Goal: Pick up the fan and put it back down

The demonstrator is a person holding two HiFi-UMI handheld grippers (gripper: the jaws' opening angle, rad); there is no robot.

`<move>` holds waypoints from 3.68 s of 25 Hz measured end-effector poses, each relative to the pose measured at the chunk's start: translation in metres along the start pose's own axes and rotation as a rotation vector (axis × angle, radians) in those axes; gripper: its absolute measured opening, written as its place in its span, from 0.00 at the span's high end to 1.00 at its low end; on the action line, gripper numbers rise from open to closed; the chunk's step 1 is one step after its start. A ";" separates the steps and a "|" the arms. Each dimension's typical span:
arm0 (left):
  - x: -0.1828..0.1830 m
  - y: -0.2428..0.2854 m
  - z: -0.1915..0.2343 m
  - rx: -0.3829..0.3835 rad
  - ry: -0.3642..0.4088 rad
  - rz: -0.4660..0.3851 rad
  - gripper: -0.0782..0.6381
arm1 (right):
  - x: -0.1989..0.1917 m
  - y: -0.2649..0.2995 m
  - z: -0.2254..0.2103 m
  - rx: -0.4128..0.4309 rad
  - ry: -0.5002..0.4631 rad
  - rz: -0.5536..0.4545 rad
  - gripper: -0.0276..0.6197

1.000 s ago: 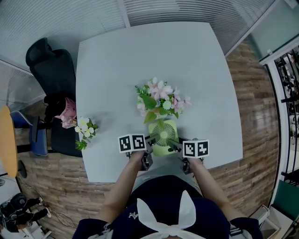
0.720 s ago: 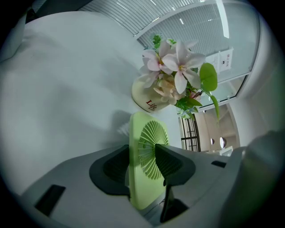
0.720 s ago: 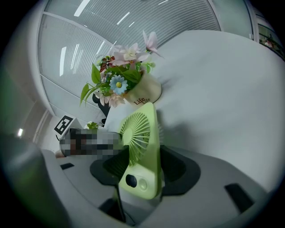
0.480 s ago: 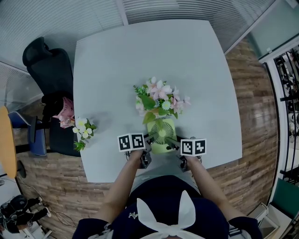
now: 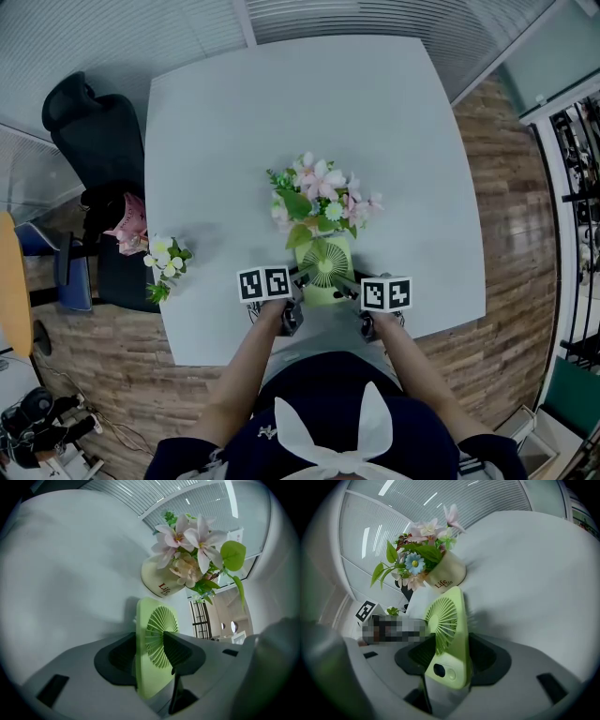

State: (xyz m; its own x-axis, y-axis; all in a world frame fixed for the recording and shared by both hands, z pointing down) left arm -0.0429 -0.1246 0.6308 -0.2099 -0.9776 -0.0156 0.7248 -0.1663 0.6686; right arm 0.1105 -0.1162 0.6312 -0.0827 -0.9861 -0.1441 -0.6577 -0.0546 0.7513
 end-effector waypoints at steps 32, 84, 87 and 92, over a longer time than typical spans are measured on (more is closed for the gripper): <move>-0.001 -0.013 0.003 0.073 0.097 -0.057 0.60 | 0.002 -0.013 -0.002 -0.097 -0.145 -0.084 0.55; -0.082 -0.098 -0.114 0.186 0.485 -0.377 0.86 | -0.041 -0.111 0.095 -0.092 -0.449 -0.342 0.95; -0.083 -0.102 -0.116 0.193 0.499 -0.392 0.86 | -0.042 -0.115 0.100 -0.096 -0.464 -0.355 0.95; -0.087 -0.106 -0.120 0.199 0.517 -0.404 0.86 | -0.044 -0.120 0.110 -0.099 -0.490 -0.371 0.95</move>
State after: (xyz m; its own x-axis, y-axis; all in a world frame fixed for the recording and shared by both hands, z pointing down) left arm -0.0228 -0.0379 0.4722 -0.0623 -0.7879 -0.6126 0.5107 -0.5525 0.6587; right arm 0.1106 -0.0491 0.4767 -0.2116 -0.7132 -0.6683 -0.6382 -0.4171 0.6472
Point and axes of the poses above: the fingertips, and each gripper's own axes: y forward along the fingers, z to its left, x out of its top, the point moved 5 cm from there along -y, backward along the fingers, and after that the axes turned 10 degrees about z, right-handed, at the moved point
